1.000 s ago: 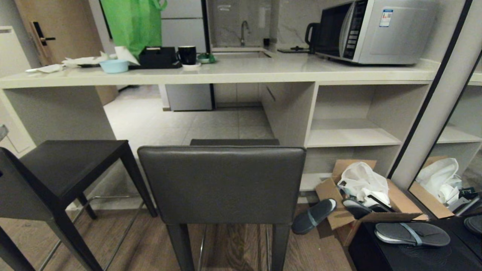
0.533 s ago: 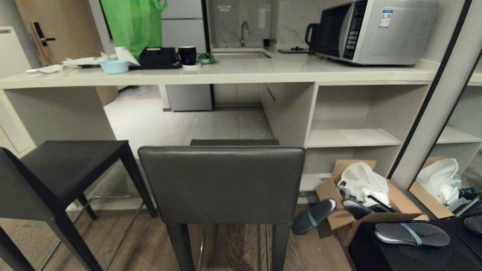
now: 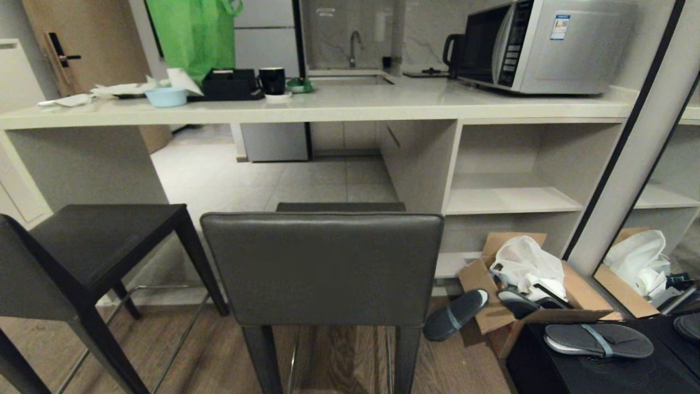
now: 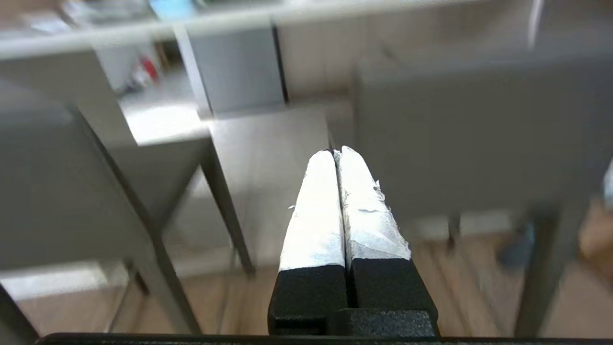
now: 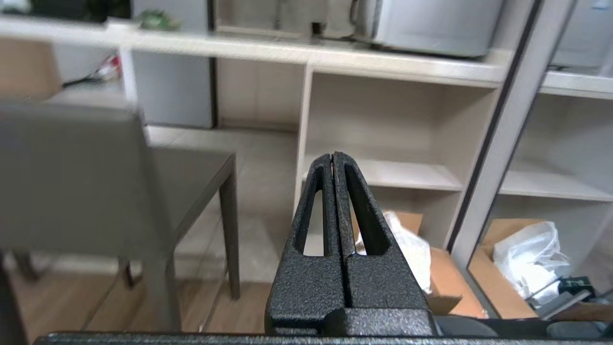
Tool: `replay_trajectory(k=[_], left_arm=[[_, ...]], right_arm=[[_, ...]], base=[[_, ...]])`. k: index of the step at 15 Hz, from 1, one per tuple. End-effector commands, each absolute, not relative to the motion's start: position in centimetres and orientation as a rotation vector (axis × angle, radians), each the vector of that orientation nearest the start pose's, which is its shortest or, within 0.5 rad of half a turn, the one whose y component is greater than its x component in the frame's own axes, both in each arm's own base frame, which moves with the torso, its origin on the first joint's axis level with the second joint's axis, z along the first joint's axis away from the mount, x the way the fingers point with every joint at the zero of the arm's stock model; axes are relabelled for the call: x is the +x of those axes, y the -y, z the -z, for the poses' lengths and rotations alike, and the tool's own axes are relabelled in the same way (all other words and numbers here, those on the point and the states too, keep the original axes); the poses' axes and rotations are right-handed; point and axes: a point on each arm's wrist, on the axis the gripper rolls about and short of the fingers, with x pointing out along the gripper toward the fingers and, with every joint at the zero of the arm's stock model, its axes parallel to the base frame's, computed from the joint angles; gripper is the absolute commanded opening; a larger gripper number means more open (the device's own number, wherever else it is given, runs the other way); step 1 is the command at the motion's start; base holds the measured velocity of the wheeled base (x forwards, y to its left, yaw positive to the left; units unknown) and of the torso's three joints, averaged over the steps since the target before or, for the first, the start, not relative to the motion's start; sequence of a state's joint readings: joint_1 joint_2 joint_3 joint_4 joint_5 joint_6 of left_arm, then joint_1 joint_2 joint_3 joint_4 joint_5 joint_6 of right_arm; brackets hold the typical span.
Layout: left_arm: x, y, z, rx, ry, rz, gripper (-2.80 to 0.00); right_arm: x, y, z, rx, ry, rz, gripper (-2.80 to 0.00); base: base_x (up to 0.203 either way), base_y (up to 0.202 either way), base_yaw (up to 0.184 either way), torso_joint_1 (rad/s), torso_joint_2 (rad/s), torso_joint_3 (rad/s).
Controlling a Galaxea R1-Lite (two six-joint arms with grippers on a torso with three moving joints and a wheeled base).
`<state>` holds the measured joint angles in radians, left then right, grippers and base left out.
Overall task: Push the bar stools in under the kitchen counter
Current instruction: Push the gray chair back under the dining table
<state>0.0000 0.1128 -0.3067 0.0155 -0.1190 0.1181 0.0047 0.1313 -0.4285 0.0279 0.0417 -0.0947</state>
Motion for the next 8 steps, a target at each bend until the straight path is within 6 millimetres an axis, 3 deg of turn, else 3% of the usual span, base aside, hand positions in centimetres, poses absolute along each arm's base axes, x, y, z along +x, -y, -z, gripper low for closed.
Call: replay_trajectory(k=[1, 5, 8], left_arm=[[-4.2, 0.3, -12.1, 0.146, 0.133, 0.111, -2.8], [-2.4, 0.2, -8.0, 0.177, 0.025, 0.089, -2.8], [-2.3, 0.1, -7.4, 0.145, 0.0, 0.057, -2.8]], right_arm=[[-5.5, 0.0, -14.7, -0.116, 0.237, -0.038, -2.8], [-2.4, -0.1, -8.4, -0.123, 0.065, -0.072, -2.8], [-2.3, -0.1, -8.3, -0.047, 0.075, -0.055, -2.8]], base=[[0.0, 0.0, 0.0, 0.0, 0.0, 0.0], [0.0, 0.0, 0.0, 0.0, 0.0, 0.0], [0.0, 0.0, 0.0, 0.0, 0.0, 0.0]])
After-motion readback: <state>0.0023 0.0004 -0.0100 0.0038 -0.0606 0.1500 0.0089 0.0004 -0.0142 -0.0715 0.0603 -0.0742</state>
